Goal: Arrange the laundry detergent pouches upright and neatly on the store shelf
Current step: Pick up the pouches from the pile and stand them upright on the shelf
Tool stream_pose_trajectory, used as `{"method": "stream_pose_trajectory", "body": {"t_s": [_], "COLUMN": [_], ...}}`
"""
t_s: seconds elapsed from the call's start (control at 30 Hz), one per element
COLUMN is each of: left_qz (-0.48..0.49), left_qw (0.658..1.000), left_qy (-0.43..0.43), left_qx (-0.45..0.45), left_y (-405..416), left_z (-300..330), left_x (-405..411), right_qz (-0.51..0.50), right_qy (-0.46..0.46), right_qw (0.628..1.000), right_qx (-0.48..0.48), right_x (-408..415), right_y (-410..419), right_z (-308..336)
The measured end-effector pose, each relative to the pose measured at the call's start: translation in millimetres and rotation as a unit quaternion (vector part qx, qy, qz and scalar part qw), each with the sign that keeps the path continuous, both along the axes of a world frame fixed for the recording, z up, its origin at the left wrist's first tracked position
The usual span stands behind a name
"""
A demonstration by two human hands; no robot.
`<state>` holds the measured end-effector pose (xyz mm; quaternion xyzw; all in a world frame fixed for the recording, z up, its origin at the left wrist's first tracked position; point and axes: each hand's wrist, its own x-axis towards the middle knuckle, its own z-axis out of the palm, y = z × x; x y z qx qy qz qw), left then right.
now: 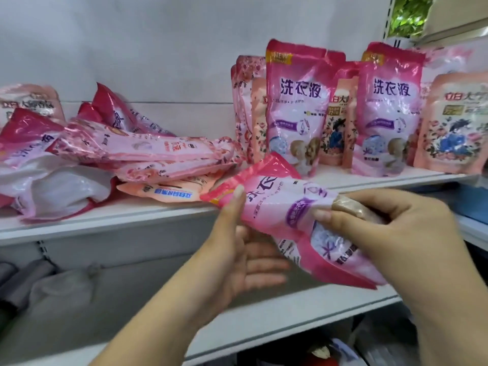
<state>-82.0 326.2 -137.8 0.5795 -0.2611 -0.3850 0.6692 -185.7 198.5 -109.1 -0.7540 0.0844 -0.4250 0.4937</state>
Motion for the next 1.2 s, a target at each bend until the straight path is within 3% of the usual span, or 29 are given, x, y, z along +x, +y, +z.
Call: {"method": "stream_pose_trajectory", "body": {"t_s": [0.13, 0.2, 0.27, 0.4, 0.53, 0.63, 0.77, 0.83, 0.9, 0.97, 1.03, 1.07, 1.1, 1.2], "left_qz": [0.02, 0.074, 0.131, 0.185, 0.194, 0.165, 0.167, 0.201, 0.239, 0.252, 0.186, 0.144, 0.119, 0.103], "left_qw": [0.992, 0.987, 0.981, 0.969, 0.945, 0.935, 0.893, 0.843, 0.766, 0.674, 0.583, 0.559, 0.556, 0.571], "left_qy": [0.067, 0.082, 0.068, -0.043, -0.202, -0.275, -0.411, -0.496, -0.595, -0.654, -0.643, -0.628, -0.619, -0.621], "left_qx": [-0.104, -0.118, -0.123, -0.155, -0.17, -0.151, -0.074, -0.056, 0.036, 0.233, 0.46, 0.522, 0.542, 0.527], "left_y": [-20.9, -27.8, -29.0, -24.8, -18.8, -11.5, 1.9, 15.1, 25.1, 32.0, 38.1, 42.2, 45.7, 53.8], "left_z": [-12.1, -20.6, -29.0, -32.6, -13.9, 17.5, 67.2, 88.6, 100.9, 102.5, 92.3, 86.8, 81.8, 82.0], "left_x": [-10.7, -15.4, -16.4, -19.6, -27.9, -20.4, 14.3, 42.5, 71.5, 103.7, 124.5, 129.4, 133.1, 134.8], "right_qz": [0.004, 0.01, 0.033, 0.04, 0.227, 0.181, 0.123, 0.11, 0.1, 0.089, 0.076, 0.077, 0.074, 0.054], "right_qy": [-0.012, 0.016, 0.043, 0.081, 0.06, -0.028, -0.082, -0.108, -0.138, -0.163, -0.184, -0.194, -0.201, -0.209], "right_qw": [1.0, 0.999, 0.998, 0.992, 0.946, 0.966, 0.978, 0.982, 0.982, 0.981, 0.979, 0.976, 0.975, 0.976], "right_qx": [0.002, -0.036, -0.01, 0.09, 0.224, 0.184, 0.147, 0.109, 0.077, 0.053, 0.051, 0.055, 0.053, 0.032], "right_x": [-1.6, -3.4, -7.9, -7.9, -1.5, 16.5, 45.1, 56.0, 66.8, 82.1, 100.3, 111.0, 122.1, 157.7], "right_y": [11.2, 15.1, 13.7, -2.3, 6.0, 7.1, 3.9, 2.5, 1.0, 0.2, -0.1, 0.5, 0.4, 2.6], "right_z": [-33.3, -48.4, -57.0, -69.2, -65.7, -46.8, -13.9, 3.0, 19.4, 36.3, 52.6, 61.7, 69.7, 91.2]}}
